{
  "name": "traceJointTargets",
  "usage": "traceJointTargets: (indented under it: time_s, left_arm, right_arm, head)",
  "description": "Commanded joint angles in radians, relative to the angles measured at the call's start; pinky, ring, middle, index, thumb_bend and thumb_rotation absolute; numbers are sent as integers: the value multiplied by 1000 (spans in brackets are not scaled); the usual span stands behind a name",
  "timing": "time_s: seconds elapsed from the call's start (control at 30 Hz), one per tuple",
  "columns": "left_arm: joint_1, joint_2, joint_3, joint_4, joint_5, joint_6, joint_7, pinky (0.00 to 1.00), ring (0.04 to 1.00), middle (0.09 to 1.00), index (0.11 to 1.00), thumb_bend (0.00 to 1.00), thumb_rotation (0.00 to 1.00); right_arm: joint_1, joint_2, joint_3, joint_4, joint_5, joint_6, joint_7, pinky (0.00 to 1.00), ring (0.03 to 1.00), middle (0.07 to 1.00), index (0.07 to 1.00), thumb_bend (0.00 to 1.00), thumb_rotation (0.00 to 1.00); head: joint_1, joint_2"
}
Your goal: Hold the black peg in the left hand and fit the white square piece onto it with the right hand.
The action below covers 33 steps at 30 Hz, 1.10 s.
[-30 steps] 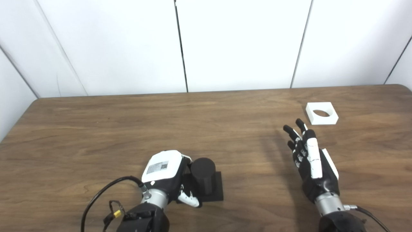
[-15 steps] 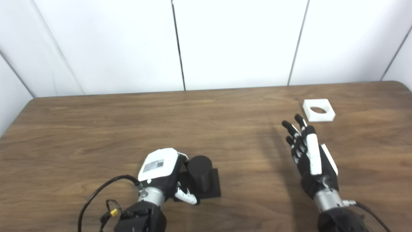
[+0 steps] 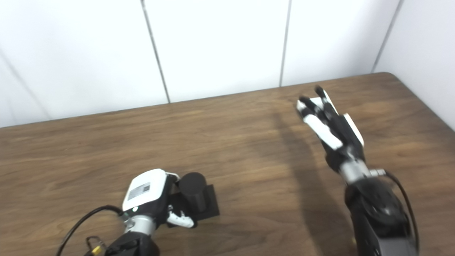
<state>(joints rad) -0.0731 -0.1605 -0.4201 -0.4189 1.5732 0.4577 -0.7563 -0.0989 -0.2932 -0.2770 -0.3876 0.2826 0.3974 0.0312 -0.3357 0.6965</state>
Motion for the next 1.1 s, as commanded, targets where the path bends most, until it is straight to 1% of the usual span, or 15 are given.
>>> traceJointTargets:
  time_s: [0.0, 0.13, 0.2, 0.23, 0.3, 0.37, 0.5, 0.57, 0.67, 0.73, 0.8, 0.9, 1.07]
  left_arm:
    - [46, -33, 4, 58, 5, -6, -89, 1000, 910, 814, 490, 521, 66]
    - [49, -25, 14, 46, 2, -8, -105, 1000, 913, 823, 490, 521, 66]
    - [47, -19, 20, 40, 3, -12, -117, 1000, 914, 827, 490, 520, 66]
    - [47, -16, 22, 38, 4, -15, -121, 1000, 910, 826, 489, 520, 67]
    - [47, -10, 27, 35, 3, -20, -124, 1000, 914, 826, 489, 521, 66]
    - [48, -5, 33, 30, -4, -23, -123, 1000, 915, 825, 488, 522, 65]
    - [51, -2, 48, 23, -14, -22, -123, 1000, 919, 830, 487, 522, 64]
    - [51, 1, 52, 22, -19, -25, -121, 1000, 923, 833, 487, 522, 62]
    - [50, 8, 53, 23, -22, -33, -119, 1000, 917, 827, 488, 522, 64]
    - [50, 10, 55, 23, -22, -36, -122, 1000, 912, 824, 487, 522, 65]
    - [50, 10, 57, 24, -26, -39, -118, 1000, 906, 820, 487, 522, 64]
    - [52, 10, 61, 23, -33, -42, -117, 1000, 898, 811, 486, 523, 62]
    - [54, 4, 62, 24, -23, -46, -128, 1000, 906, 819, 488, 523, 63]
  right_arm:
    - [-54, -55, -10, -24, -15, 2, 8, 1000, 985, 926, 1000, 759, 394]
    - [-121, -139, -3, 1, -66, 56, 9, 1000, 1000, 949, 1000, 809, 360]
    - [-154, -190, 15, 30, -106, 66, 20, 1000, 1000, 967, 1000, 824, 347]
    - [-164, -205, 23, 40, -122, 66, 24, 1000, 1000, 978, 1000, 850, 345]
    - [-195, -266, 64, 85, -196, 61, 34, 1000, 1000, 979, 1000, 897, 351]
    - [-232, -331, 111, 138, -261, 53, 62, 1000, 1000, 986, 1000, 934, 344]
    - [-308, -426, 201, 232, -350, 42, 127, 1000, 1000, 1000, 1000, 962, 334]
    - [-346, -448, 226, 273, -370, 45, 154, 989, 1000, 1000, 1000, 992, 316]
    - [-391, -468, 251, 328, -390, 46, 194, 957, 1000, 1000, 1000, 1000, 287]
    - [-419, -490, 281, 366, -421, 37, 219, 895, 987, 1000, 1000, 1000, 276]
    - [-449, -518, 327, 397, -477, 30, 242, 873, 981, 1000, 1000, 1000, 278]
    - [-504, -551, 408, 447, -571, 23, 282, 907, 998, 1000, 996, 1000, 284]
    - [-578, -588, 509, 478, -685, 11, 364, 991, 1000, 1000, 954, 1000, 298]
  head:
    - [-11, -2]
    - [-59, -17]
    - [-108, -29]
    - [-114, -31]
    - [-152, -42]
    - [-166, -46]
    - [-185, -52]
    - [-191, -53]
    - [-190, -52]
    - [-191, -52]
    - [-188, -54]
    - [-182, -55]
    - [-174, -58]
